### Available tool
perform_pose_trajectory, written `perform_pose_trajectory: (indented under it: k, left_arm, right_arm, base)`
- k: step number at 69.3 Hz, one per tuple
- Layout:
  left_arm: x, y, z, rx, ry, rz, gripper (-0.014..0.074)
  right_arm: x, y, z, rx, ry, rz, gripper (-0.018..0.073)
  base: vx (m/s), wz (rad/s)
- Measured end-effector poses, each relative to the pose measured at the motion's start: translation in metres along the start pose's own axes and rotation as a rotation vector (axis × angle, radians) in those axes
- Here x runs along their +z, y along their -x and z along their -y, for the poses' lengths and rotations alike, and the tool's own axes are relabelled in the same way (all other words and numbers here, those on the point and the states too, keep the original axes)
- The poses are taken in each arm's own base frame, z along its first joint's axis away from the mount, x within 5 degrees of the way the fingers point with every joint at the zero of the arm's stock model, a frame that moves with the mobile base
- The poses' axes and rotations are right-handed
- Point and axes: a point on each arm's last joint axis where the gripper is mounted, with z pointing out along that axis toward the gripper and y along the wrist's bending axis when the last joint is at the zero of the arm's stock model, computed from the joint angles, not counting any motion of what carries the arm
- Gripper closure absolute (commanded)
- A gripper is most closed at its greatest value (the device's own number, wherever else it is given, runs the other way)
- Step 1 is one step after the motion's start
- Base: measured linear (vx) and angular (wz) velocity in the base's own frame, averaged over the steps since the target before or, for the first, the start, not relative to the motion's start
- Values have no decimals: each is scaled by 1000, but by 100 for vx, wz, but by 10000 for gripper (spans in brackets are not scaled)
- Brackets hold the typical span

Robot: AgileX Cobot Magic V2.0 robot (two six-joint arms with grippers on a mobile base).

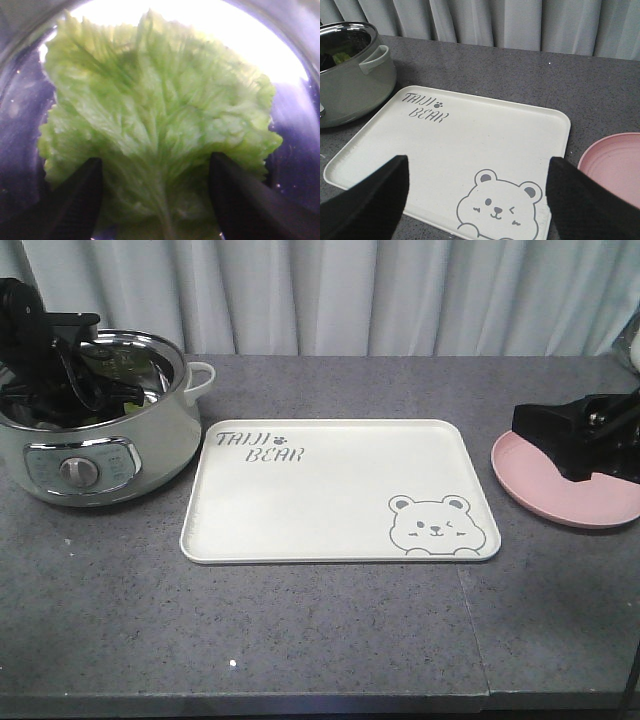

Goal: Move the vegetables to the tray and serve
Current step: 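Lift the lettuce leaf out of the pot with the left gripper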

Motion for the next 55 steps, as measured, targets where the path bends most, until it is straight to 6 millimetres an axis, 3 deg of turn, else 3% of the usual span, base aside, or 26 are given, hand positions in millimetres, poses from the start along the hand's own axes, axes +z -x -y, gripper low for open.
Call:
perform_pose_trajectory:
  k: [7, 12, 27, 45, 55]
  left_arm:
    - [1, 0, 0, 0, 0, -6, 178]
    - [1, 0, 0, 0, 1, -5, 250]
    - [1, 0, -1, 5, 9, -4, 605]
    - [-1, 3, -1, 4, 7, 23, 603]
    - [-20, 8, 1, 3, 0, 87, 603]
  right_arm:
    - [0, 0, 0, 0, 0, 1, 20]
    - [0, 0, 0, 0, 0, 1, 20]
    - [0, 0, 0, 0, 1, 0, 20]
    - [0, 0, -1, 6, 12, -4, 20]
    - [0, -1, -2, 8, 27, -15, 20]
  base:
    - [0, 0]
    - [0, 0]
    - [0, 0]
    - [0, 0]
    - [0, 0]
